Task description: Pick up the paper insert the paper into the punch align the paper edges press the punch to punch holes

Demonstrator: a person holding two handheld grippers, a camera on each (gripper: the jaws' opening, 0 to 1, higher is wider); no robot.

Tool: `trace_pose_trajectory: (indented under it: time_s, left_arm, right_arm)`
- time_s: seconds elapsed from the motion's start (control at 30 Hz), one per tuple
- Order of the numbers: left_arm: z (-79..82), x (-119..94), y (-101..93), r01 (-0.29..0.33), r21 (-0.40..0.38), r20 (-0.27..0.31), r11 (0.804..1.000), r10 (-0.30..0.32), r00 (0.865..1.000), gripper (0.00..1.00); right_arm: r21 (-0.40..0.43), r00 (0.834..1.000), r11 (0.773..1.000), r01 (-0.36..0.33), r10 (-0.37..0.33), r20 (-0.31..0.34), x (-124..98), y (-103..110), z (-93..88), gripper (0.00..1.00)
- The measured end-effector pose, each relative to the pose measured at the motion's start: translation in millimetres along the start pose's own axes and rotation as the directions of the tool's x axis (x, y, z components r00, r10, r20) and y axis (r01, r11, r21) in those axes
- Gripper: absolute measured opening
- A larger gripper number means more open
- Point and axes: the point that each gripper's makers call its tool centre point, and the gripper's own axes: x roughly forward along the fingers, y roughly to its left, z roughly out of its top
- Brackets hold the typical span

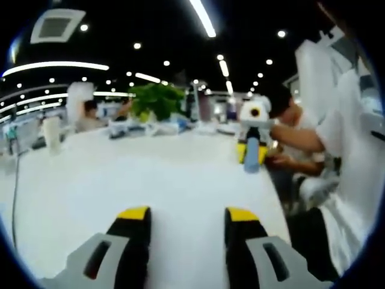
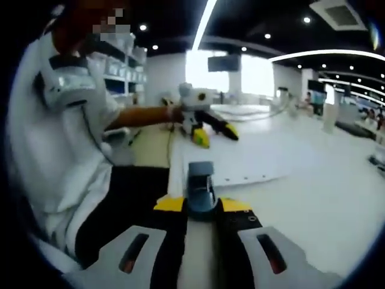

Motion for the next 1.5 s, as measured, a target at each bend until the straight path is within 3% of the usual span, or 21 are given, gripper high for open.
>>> trace_pose_trajectory:
  time_s: [0.7,0.83,0.97,1.17,1.33,1.5]
  left_arm:
    - [0.6,1,2.0,-0.006,-0.001,0.006,1.000,0.006,1.000,0.49]
    - [0.7,1,1.9,-0.008,-0.001,0.008,1.000,0.008,1.000,0.51]
    - [1.4,0,4.0,-0.015,-0.009,0.012,1.000,0.015,1.000,0.52]
    - [16.4,-6,8.5,-0.014,-0.068,0.090,0.998,0.020,0.996,0.52]
    - [31.0,-13,11.3,0.006,-0.131,0.166,0.991,0.016,0.986,0.58]
    - [38.9,-22,7.1,-0.001,-0.136,0.188,0.991,0.027,0.982,0.58]
  right_arm:
    - [0.002,0.998,0.998,-0.059,0.059,-0.006,6,4,0.9,0.23]
    - [0.008,0.999,0.999,-0.050,0.050,-0.007,6,4,-0.1,0.30]
    - [0.021,0.999,0.999,-0.048,0.048,0.002,4,6,1.1,0.31]
    - [0.036,1.000,0.999,-0.021,0.021,0.013,-3,11,0.7,0.33]
    - [0.054,1.000,0.998,0.025,-0.025,0.006,-8,19,-3.5,0.36]
    - [0.101,0.984,0.982,0.162,-0.168,0.054,-16,5,-3.1,0.37]
